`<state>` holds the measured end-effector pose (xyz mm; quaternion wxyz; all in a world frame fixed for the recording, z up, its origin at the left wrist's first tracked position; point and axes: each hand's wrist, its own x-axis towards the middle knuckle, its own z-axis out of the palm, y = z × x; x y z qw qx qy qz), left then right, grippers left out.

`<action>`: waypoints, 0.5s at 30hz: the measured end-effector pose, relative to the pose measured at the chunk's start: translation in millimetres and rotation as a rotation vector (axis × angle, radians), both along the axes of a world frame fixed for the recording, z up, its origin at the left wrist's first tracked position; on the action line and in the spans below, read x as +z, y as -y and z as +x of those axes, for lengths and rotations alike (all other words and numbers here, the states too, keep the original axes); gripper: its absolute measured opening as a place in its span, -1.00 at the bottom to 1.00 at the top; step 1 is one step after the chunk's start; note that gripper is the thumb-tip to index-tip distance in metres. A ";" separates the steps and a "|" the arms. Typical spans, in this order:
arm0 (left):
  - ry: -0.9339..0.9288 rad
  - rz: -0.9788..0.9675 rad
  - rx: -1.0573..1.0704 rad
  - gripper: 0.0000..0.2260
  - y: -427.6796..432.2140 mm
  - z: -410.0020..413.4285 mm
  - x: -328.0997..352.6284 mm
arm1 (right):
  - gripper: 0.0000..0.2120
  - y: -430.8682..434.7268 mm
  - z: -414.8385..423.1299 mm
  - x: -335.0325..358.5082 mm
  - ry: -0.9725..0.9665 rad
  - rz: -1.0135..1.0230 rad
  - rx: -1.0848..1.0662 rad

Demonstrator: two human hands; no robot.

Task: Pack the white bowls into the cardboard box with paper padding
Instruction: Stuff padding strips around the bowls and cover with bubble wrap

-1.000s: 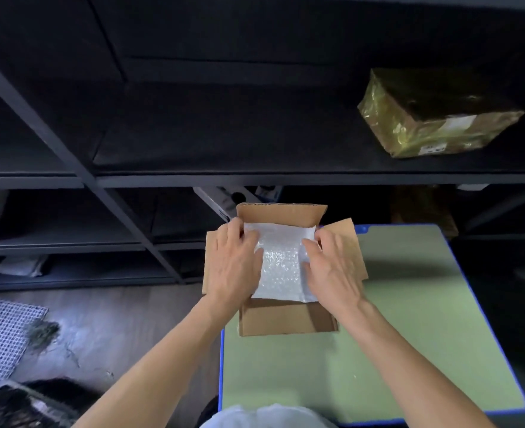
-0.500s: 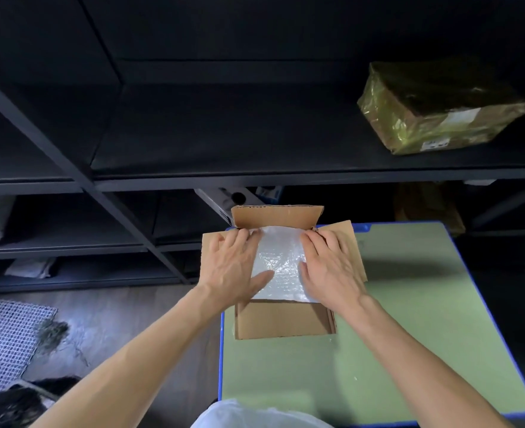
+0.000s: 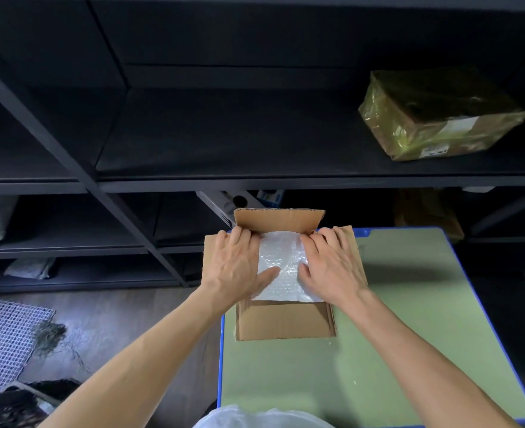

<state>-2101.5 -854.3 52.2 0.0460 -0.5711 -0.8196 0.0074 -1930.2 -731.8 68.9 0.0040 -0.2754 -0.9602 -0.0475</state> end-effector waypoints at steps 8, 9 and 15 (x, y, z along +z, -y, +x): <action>0.064 -0.165 -0.220 0.05 17.1 -20.7 11.5 | -0.33 -8.8 12.2 -11.7 -0.056 -0.112 0.096; 0.090 -0.204 -0.241 0.07 17.4 -25.0 14.1 | -0.21 -12.3 15.0 -10.3 -0.003 -0.179 0.110; 0.129 -0.388 -0.269 0.07 1.8 -36.6 28.5 | 0.25 -35.8 19.9 6.2 0.313 -0.359 0.160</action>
